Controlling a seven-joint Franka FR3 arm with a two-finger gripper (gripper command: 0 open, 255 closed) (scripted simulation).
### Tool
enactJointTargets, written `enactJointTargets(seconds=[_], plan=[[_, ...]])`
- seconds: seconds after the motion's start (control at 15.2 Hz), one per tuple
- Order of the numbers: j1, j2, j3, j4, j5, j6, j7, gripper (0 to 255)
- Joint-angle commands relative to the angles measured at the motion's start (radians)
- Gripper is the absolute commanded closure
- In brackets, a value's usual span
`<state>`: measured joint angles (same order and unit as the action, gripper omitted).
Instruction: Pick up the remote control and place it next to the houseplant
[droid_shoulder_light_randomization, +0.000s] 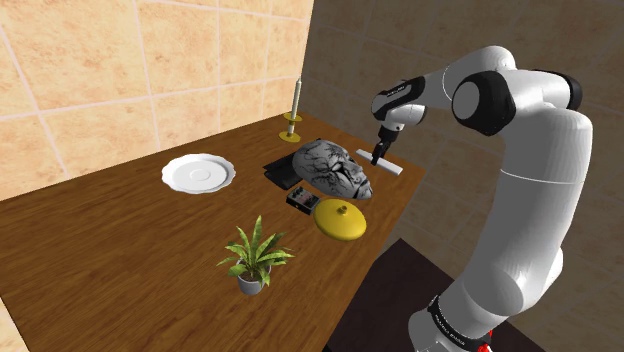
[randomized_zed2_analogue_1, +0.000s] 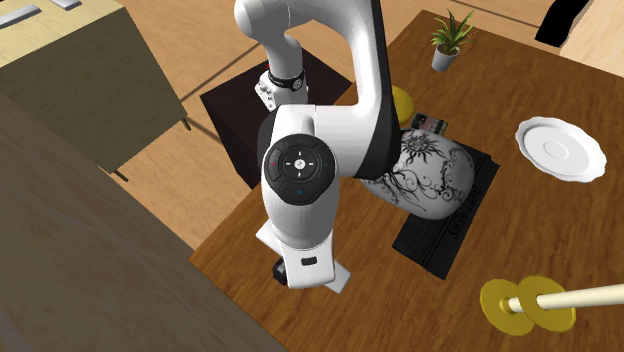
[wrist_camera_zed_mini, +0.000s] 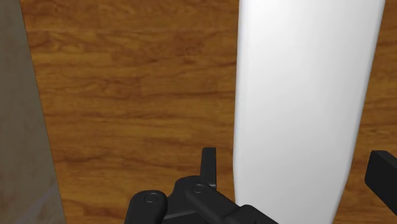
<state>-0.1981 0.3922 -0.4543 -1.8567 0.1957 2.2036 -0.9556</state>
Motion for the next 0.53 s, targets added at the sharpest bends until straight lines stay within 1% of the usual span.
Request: enactJointTargets(seconds=[0.0,0.26,0.33,0.46], plan=[[0.000,0.001,0.000,-0.001,0.001,0.003,-0.001,0],[0.000,0.001,0.000,-0.001,0.001,0.002,-0.001,0],[0.000,0.001,0.000,-0.001,0.001,0.002,-0.001,255],[0.000,0.001,0.000,-0.001,0.001,0.002,-0.001,255]])
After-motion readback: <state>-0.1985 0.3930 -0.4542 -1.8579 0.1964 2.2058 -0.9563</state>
